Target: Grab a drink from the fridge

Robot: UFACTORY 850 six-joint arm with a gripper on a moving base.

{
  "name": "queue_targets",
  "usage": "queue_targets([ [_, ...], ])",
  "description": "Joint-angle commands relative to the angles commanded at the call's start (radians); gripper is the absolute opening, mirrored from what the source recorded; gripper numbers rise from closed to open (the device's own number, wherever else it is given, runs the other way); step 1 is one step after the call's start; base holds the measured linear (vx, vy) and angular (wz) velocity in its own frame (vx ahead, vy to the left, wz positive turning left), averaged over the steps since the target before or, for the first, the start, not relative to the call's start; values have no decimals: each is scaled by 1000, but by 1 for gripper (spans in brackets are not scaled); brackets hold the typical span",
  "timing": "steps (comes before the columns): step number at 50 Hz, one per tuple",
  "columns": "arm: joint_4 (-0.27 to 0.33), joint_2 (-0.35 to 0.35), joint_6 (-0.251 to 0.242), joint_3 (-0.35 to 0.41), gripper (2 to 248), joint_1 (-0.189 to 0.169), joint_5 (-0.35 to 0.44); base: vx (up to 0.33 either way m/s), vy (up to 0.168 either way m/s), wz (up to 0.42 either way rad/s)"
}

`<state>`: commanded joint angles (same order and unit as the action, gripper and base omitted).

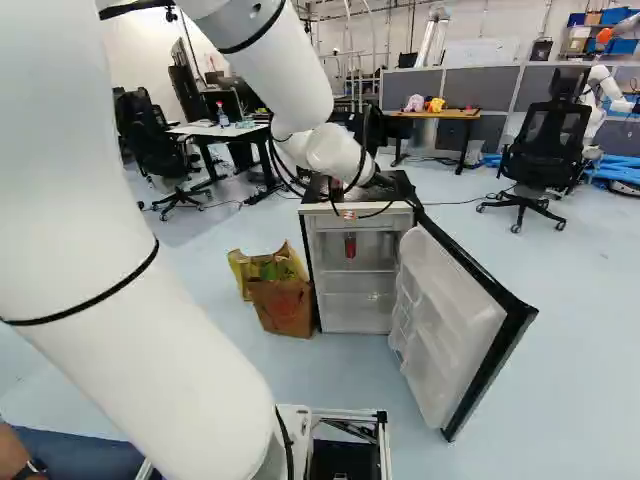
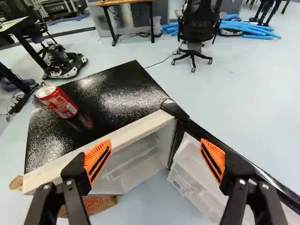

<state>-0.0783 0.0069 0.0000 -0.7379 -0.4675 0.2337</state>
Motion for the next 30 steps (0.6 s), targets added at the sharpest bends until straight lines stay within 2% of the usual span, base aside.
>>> queue_targets([
  [30,7,2,0,2,247,-109,-90,0,0,0],
])
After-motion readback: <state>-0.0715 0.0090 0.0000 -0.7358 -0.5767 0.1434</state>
